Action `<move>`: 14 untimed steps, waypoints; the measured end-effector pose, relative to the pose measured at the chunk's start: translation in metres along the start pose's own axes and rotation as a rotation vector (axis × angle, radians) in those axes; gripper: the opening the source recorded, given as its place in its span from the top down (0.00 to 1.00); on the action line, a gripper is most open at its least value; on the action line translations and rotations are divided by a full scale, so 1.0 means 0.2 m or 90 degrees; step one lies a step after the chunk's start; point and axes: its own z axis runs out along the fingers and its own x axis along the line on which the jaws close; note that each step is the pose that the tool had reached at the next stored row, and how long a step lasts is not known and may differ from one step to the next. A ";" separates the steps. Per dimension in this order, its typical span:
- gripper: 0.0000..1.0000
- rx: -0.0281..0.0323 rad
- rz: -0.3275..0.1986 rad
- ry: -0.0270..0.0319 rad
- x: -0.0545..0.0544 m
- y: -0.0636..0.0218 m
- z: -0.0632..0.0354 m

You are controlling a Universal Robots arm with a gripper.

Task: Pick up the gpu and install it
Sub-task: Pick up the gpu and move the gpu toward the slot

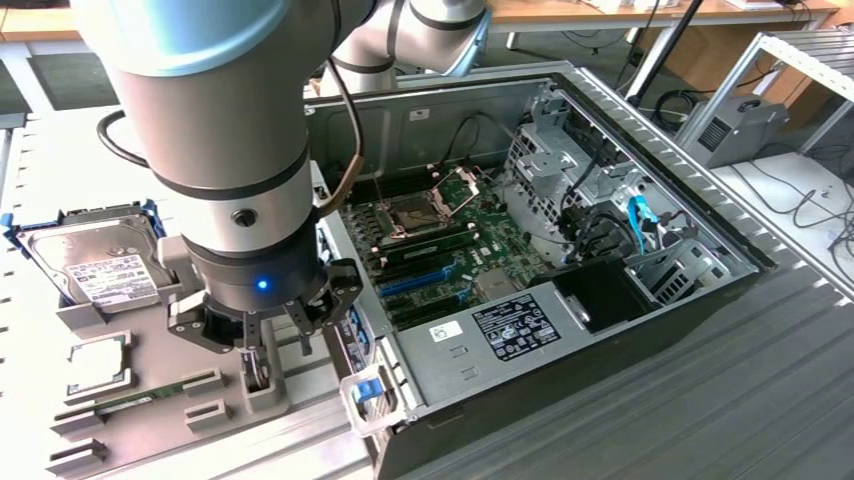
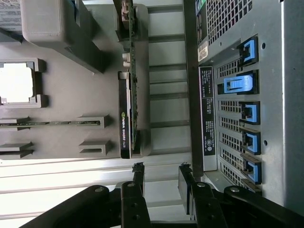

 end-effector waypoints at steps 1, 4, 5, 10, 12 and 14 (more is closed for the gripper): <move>0.58 0.0000 0.000 0.0000 0.00 0.000 0.001; 0.58 0.0002 0.000 0.0000 0.00 0.000 0.003; 0.58 0.0004 0.000 0.0000 0.00 0.000 0.003; 0.58 0.0006 0.000 -0.0001 0.01 0.000 0.007; 0.58 0.0009 0.000 -0.0001 0.01 -0.001 0.009; 0.58 0.0013 0.000 -0.0001 0.02 -0.001 0.011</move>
